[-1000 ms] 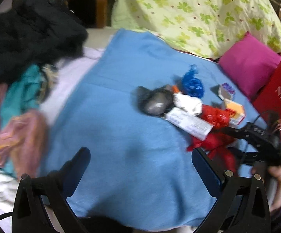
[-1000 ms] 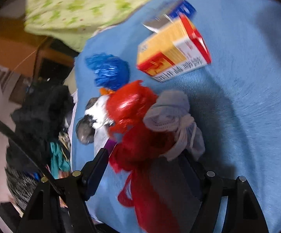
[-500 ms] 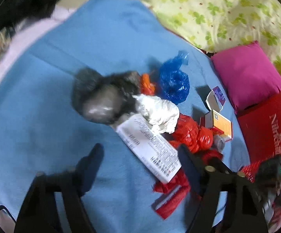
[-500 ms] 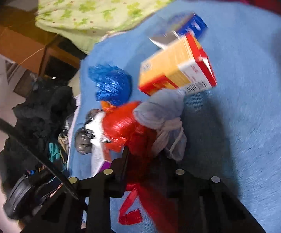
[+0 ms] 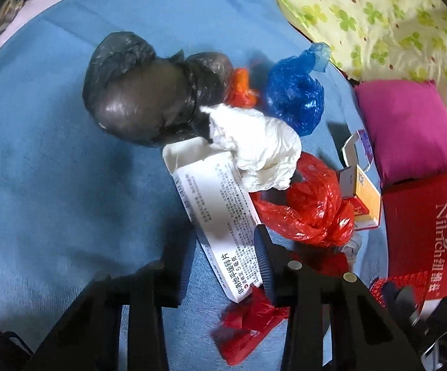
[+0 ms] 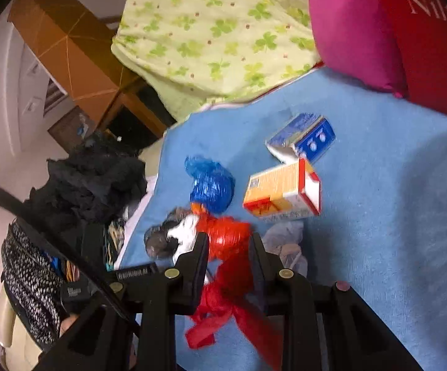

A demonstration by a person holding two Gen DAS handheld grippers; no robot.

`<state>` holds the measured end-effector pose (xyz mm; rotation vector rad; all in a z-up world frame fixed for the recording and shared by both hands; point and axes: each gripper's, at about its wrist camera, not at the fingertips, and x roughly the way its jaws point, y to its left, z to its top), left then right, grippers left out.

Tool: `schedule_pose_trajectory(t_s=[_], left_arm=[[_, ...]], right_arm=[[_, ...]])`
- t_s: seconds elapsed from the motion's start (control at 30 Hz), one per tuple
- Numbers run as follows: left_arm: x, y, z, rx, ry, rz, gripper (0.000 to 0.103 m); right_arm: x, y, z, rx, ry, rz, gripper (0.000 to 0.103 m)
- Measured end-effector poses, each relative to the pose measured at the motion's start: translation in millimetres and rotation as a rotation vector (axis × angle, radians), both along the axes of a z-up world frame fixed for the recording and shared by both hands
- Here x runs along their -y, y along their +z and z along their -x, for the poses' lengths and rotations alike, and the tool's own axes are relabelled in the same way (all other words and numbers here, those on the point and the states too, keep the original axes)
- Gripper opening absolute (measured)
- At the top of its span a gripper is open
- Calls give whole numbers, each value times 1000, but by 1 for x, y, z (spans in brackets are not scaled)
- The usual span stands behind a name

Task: Collect trash
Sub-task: 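Grasp the red ribbon with the right tool while the left tool grasps the white Plendil box, then carry both items over the red mesh basket and open both tools to drop them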

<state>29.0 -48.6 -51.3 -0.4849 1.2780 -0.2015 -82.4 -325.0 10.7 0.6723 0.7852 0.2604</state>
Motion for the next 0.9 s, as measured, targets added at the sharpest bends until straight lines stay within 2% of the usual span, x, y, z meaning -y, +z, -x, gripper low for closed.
schedule_pose_trajectory(t_s=[0.07, 0.1, 0.13, 0.17, 0.2, 0.27, 0.3, 0.33, 0.37, 0.43, 0.53, 0.6, 0.63, 0.67, 0.77, 0.9], left_arm=[[2, -1, 1, 6, 11, -33, 55], [2, -1, 0, 4, 24, -30, 66], [2, -3, -1, 8, 33, -19, 67], [4, -2, -1, 10, 35, -26, 67], [7, -2, -2, 20, 31, -41, 67], [14, -2, -4, 44, 12, -65, 66], [16, -3, -4, 53, 8, -78, 62], [18, -3, -5, 60, 3, -94, 49], [18, -3, -5, 68, -6, -105, 49], [12, -2, -4, 87, 2, -81, 39], [2, 0, -2, 100, 15, -45, 26], [-4, 1, -3, 103, 4, -28, 24], [-6, 2, -3, 101, 3, -28, 24], [-9, 2, -2, 101, 3, -26, 23], [-12, 8, 2, 114, -8, -31, 21], [-21, 19, 15, 147, -29, -72, 20]], right_arm=[[-1, -8, -3, -59, 44, -65, 30], [-2, -11, -4, -76, 49, -73, 32], [-2, -14, -5, -84, 51, -75, 40], [-2, -16, -4, -92, 46, -76, 63], [-1, -19, -4, -98, 31, -82, 75], [0, -25, -5, -96, 14, -124, 79], [0, -29, -8, -109, 22, -139, 78], [-1, -32, -11, -128, 25, -146, 76], [-2, -37, -14, -148, 26, -139, 71], [-8, -48, -23, -203, 29, -113, 63], [-15, -65, -34, -267, 18, -121, 62], [-24, -75, -44, -294, 22, -126, 62], [-30, -78, -48, -298, 27, -118, 57], [-36, -79, -50, -302, 30, -92, 39], [-44, -74, -50, -284, 5, -25, 28], [-51, -49, -41, -175, 28, 53, 26]])
